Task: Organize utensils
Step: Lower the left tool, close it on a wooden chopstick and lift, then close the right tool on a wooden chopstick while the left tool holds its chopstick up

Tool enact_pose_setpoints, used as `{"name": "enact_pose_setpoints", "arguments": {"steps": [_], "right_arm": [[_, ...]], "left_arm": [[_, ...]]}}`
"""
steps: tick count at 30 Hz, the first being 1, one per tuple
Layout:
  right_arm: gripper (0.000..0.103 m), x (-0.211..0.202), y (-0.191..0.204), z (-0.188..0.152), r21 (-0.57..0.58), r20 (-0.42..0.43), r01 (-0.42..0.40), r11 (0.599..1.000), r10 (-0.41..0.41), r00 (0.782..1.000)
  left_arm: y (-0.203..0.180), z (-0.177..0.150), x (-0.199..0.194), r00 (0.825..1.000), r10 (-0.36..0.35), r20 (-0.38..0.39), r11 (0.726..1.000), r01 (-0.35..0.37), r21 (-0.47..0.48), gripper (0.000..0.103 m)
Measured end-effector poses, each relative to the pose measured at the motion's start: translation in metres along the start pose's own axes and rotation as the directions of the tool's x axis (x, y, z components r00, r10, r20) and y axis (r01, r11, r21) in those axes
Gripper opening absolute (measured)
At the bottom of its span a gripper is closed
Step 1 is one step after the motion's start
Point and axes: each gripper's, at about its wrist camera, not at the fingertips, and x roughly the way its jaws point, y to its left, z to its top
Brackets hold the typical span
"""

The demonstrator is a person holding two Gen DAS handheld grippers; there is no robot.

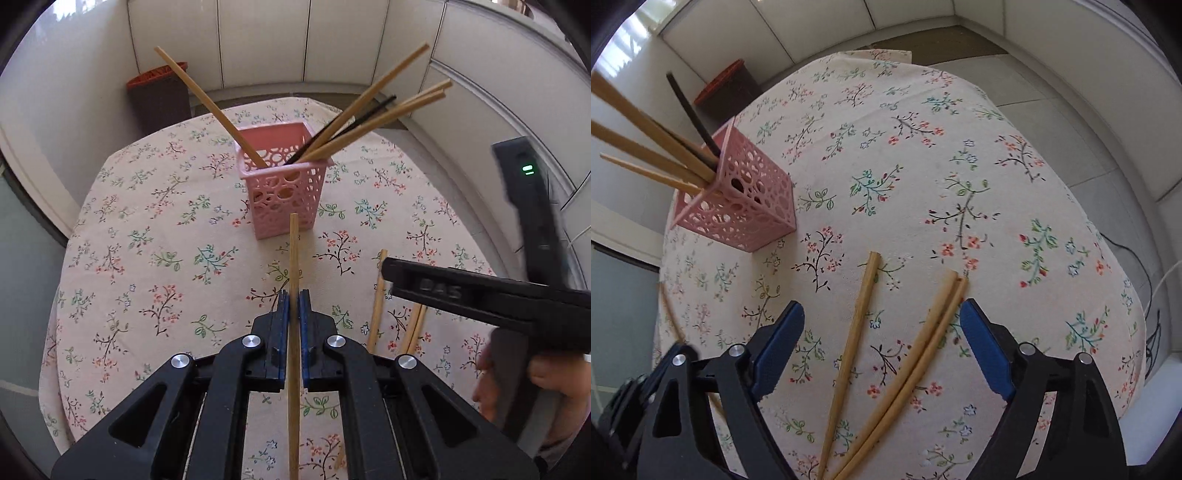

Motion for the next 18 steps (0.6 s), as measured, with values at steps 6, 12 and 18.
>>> {"name": "enact_pose_setpoints", "arguments": {"steps": [6, 12, 18], "right_arm": [[0.037, 0.024, 0.022, -0.009, -0.059, 0.019, 0.11, 0.992, -0.109, 0.994], [0.008, 0.016, 0.02, -0.018, -0.004, 0.063, 0.013, 1.0, -0.013, 0.998], [0.007, -0.042, 0.012, -0.035, -0.012, 0.162, -0.084, 0.996, 0.084, 0.983]], "left_arm": [[0.015, 0.001, -0.024, 0.998, -0.003, 0.07, 0.999, 0.006, -0.044, 0.005], [0.025, 0.006, -0.038, 0.993, -0.009, 0.117, 0.997, 0.017, -0.069, 0.005], [0.024, 0.008, -0.064, 0.983, -0.03, 0.182, 0.997, 0.043, -0.068, 0.005]]}}
